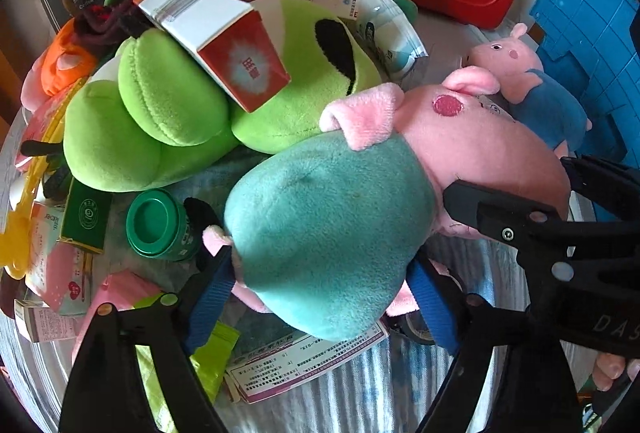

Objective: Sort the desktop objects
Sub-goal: 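Grasp the pink-and-teal plush pig with both grippers together, then carry the plush pig into the blue bin and open both grippers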

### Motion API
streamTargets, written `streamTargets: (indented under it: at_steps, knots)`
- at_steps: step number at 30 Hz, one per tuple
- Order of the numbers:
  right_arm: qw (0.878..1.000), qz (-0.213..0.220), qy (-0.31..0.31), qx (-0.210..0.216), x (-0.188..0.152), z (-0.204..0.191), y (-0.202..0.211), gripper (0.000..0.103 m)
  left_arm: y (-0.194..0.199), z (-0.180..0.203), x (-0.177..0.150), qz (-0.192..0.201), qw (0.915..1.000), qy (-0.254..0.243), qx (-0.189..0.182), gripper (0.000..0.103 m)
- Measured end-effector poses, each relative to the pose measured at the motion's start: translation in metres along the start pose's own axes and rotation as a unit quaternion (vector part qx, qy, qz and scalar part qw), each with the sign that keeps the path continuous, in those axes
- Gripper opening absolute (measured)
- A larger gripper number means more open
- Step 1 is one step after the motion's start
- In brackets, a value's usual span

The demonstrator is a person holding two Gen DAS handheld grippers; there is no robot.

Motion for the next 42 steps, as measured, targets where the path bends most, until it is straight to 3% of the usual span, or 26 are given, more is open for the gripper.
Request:
streamTargets:
  at_steps: [3,11,19,26,35,36,37,39,40,42]
  knots:
    - [1.000,0.010,0.002,0.006,-0.007,-0.002,0.011,0.060,0.015,0.006,-0.004,0.011,0.9998,-0.014,0.013,0.071]
    - [0.997,0.079,-0.003,0.024,-0.028,-0.004,0.077,0.057,0.078,0.026,-0.005,0.078,0.9957,-0.039,0.033,0.070]
    - [0.980,0.196,-0.021,0.019,-0.046,0.018,0.191,0.057,0.154,0.107,0.037,0.186,0.9765,-0.101,0.040,0.070]
    - [0.953,0.297,-0.058,-0.019,-0.075,0.079,0.298,0.057,0.215,0.205,0.071,0.268,0.9480,-0.171,0.017,0.070]
    - [0.915,0.382,-0.117,-0.057,-0.127,0.178,0.405,0.056,0.274,0.355,0.104,0.349,0.9009,-0.258,-0.015,0.066]
    - [0.910,0.390,-0.128,-0.059,-0.132,0.189,0.415,0.055,0.276,0.369,0.111,0.347,0.8992,-0.265,-0.026,0.066]
    - [0.905,0.397,-0.141,-0.065,-0.135,0.202,0.424,0.046,0.276,0.384,0.118,0.348,0.8973,-0.270,-0.030,0.066]
    - [0.894,0.406,-0.172,-0.087,-0.138,0.229,0.438,0.045,0.275,0.413,0.130,0.346,0.8937,-0.284,-0.033,0.066]
    - [0.885,0.413,-0.189,-0.105,-0.138,0.242,0.444,0.035,0.273,0.425,0.137,0.336,0.8951,-0.290,-0.043,0.066]
    - [0.868,0.418,-0.218,-0.154,-0.142,0.267,0.452,0.033,0.273,0.447,0.142,0.344,0.8894,-0.300,-0.020,0.066]
Point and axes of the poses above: each gripper's, at about its wrist camera, not at the fingertips, and y roughly against the way its jaws point, z to its right, x to its top, the point moved 1 cm from there along -y, roughly the way its jaws point, and after that the axes turned 15 degrees about -y, right-handed, at the moved point
